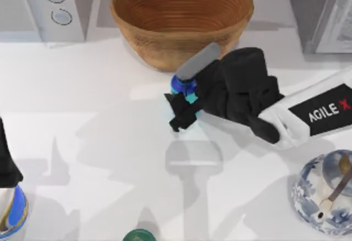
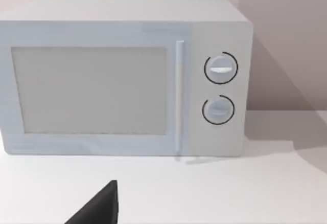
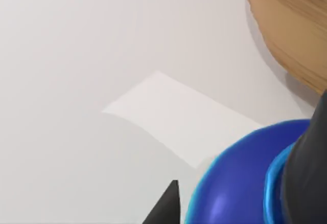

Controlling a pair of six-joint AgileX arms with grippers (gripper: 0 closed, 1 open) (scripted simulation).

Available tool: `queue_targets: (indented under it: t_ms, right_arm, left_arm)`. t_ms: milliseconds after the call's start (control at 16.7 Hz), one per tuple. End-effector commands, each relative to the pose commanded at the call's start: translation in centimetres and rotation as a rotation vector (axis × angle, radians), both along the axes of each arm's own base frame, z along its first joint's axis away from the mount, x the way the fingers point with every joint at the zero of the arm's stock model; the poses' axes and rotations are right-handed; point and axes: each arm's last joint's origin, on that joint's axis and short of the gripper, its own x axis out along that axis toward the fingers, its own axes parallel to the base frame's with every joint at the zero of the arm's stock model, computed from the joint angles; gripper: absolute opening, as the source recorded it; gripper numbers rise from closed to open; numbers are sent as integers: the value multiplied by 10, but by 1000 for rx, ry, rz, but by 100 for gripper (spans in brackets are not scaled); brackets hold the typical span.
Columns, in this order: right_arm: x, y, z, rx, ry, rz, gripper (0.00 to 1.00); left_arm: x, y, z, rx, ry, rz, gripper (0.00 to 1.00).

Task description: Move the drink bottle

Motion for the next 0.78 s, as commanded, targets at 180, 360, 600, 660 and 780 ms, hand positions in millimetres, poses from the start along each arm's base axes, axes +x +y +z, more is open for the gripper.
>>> queue_targets:
  t_ms: [180, 360, 600, 660, 780]
  right_arm:
    - [0, 0, 0, 0, 0, 0, 2]
    - [0, 0, 0, 0, 0, 0, 0]
    - [0, 0, 0, 0, 0, 0, 0]
    - [0, 0, 0, 0, 0, 0, 0]
    - [1, -1, 1, 1, -5, -3, 0]
  left_arm:
    - [0, 0, 0, 0, 0, 0, 100]
    - [0, 0, 0, 0, 0, 0, 100]
    - [0, 0, 0, 0, 0, 0, 100]
    - [0, 0, 0, 0, 0, 0, 100]
    - [0, 0, 0, 0, 0, 0, 100]
